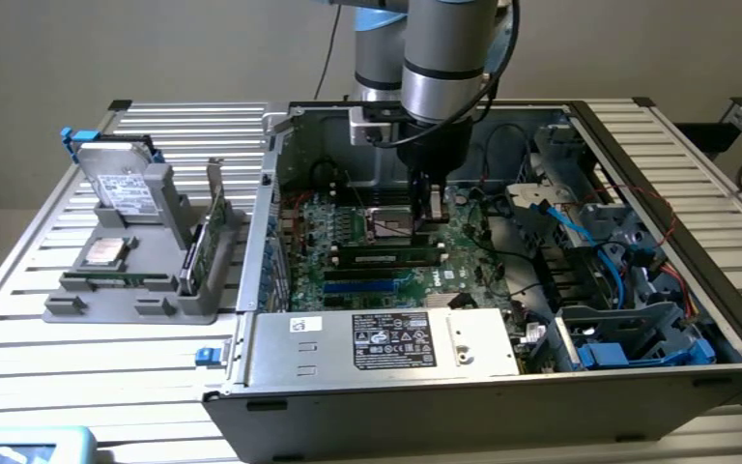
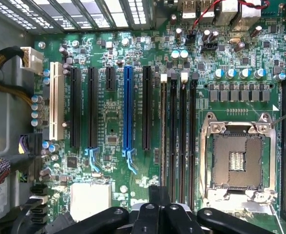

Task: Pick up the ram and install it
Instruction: 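Press down the ram until it locks into place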

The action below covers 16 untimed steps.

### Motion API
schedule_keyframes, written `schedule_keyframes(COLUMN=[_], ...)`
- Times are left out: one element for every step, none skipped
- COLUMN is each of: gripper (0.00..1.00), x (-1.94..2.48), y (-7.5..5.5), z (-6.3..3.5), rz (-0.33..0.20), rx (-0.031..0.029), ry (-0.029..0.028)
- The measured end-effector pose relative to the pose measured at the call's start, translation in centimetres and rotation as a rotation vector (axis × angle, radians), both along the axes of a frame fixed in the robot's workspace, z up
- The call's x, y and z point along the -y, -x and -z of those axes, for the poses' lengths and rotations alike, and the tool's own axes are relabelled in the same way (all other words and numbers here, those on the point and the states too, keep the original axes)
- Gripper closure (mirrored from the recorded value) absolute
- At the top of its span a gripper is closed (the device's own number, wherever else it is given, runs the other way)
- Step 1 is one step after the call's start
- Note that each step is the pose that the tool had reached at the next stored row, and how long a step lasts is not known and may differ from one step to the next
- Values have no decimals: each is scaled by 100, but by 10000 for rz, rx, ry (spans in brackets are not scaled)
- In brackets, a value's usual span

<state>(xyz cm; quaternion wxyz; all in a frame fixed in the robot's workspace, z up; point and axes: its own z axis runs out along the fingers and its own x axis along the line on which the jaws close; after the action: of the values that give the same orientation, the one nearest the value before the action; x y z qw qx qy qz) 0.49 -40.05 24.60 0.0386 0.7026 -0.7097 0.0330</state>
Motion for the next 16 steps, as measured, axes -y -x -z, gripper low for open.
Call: schedule_keyframes(gripper=[89, 89, 89, 89, 89, 89, 89, 89, 89, 89, 89, 89, 89, 89, 89, 89], x=[-1, -1, -1, -3, -4, -5, -14, -26, -37, -56, -67, -72, -74, -74, -74, -74], y=[-16, -26, -27, -27, -27, -27, -26, -26, -26, -23, -20, -18, -14, -11, -9, -7], z=[4, 8, 11, 14, 18, 26, 38, 48, 58, 67, 73, 80, 86, 90, 95, 100], rz=[1, 0, 1, 2, 1, 0, 2, 2, 1, 2, 2, 1, 1, 1, 1, 1], rx=[1, 1, 1, 0, 0, 0, 0, 6, 13, 26, 42, 51, 55, 60, 66, 71], ry=[-2, -1, -1, -1, 0, 3, 14, 25, 32, 53, 81, 103, 124, 145, 167, 184])
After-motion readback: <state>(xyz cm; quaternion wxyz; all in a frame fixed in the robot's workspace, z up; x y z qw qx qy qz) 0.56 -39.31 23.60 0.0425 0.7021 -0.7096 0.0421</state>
